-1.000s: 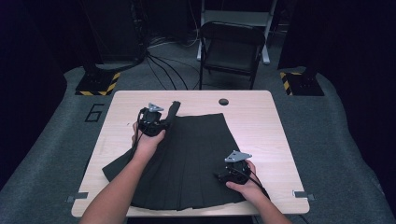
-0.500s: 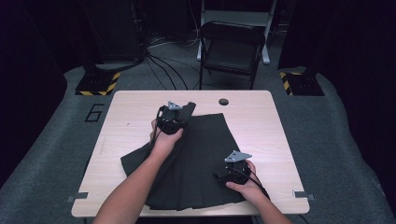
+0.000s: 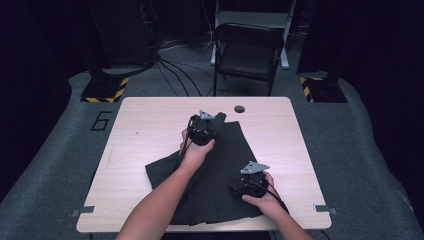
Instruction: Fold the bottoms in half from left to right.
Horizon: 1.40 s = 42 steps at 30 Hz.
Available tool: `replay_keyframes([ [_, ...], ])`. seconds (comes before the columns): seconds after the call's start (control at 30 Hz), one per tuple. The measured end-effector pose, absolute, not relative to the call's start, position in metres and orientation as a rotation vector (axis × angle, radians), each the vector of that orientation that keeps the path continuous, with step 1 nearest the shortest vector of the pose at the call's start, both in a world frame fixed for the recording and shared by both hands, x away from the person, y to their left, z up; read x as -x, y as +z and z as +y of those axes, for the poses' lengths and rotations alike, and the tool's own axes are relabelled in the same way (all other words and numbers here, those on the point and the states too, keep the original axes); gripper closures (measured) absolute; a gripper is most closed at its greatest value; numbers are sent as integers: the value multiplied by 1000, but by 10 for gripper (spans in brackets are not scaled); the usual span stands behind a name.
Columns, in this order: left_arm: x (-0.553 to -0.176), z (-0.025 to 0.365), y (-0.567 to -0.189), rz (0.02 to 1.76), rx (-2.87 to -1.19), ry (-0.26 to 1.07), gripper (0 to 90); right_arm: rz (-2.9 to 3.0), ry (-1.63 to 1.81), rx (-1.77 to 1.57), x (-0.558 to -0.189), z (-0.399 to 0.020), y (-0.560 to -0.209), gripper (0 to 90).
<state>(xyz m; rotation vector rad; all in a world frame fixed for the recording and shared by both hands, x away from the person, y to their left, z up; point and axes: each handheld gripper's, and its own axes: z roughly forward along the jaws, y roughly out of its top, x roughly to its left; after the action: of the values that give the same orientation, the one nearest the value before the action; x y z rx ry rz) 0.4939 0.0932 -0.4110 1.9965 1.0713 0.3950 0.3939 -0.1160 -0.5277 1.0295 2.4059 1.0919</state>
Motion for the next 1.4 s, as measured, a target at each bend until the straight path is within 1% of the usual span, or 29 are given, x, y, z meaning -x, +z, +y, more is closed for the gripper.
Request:
replay_keyframes([
  [0.2, -496, 82, -410, 1061, -1986, 370, 801, 2408, 1097, -1026, -394, -116, -528, 166],
  [0.37, -499, 71, -424, 1099, -1977, 338, 801, 2411, 1096, -1028, -394, -116, -528, 167],
  [0.9, -502, 62, -455, 1062, -2048, 304, 792, 2405, 1095, -1023, -394, -116, -528, 166],
  [0.97, -501, 64, -458, 1044, -2050, 295, 778, 2406, 1094, -1028, -394, -116, -528, 167],
  [1.07, -498, 71, -454, 1022, -2020, 291, 711, 2408, 1094, -1014, -394, -117, -528, 167],
  [1.13, -497, 75, -451, 1026, -2016, 298, 698, 2411, 1093, -1013, -394, -117, -528, 167],
  [1.17, -497, 79, -449, 1022, -2015, 310, 661, 2412, 1092, -1013, -394, -117, -528, 166],
  [1.2, -495, 88, -444, 1042, -1995, 311, 655, 2412, 1092, -1013, -394, -117, -528, 167],
  [1.27, -494, 94, -441, 1046, -1991, 323, 651, 2412, 1093, -1016, -394, -117, -528, 167],
  [1.3, -491, 107, -436, 1050, -1989, 320, 628, 2412, 1093, -1016, -394, -117, -528, 167],
  [1.4, -485, 127, -433, 1076, -1979, 332, 591, 2419, 1090, -1004, -394, -117, -528, 166],
])
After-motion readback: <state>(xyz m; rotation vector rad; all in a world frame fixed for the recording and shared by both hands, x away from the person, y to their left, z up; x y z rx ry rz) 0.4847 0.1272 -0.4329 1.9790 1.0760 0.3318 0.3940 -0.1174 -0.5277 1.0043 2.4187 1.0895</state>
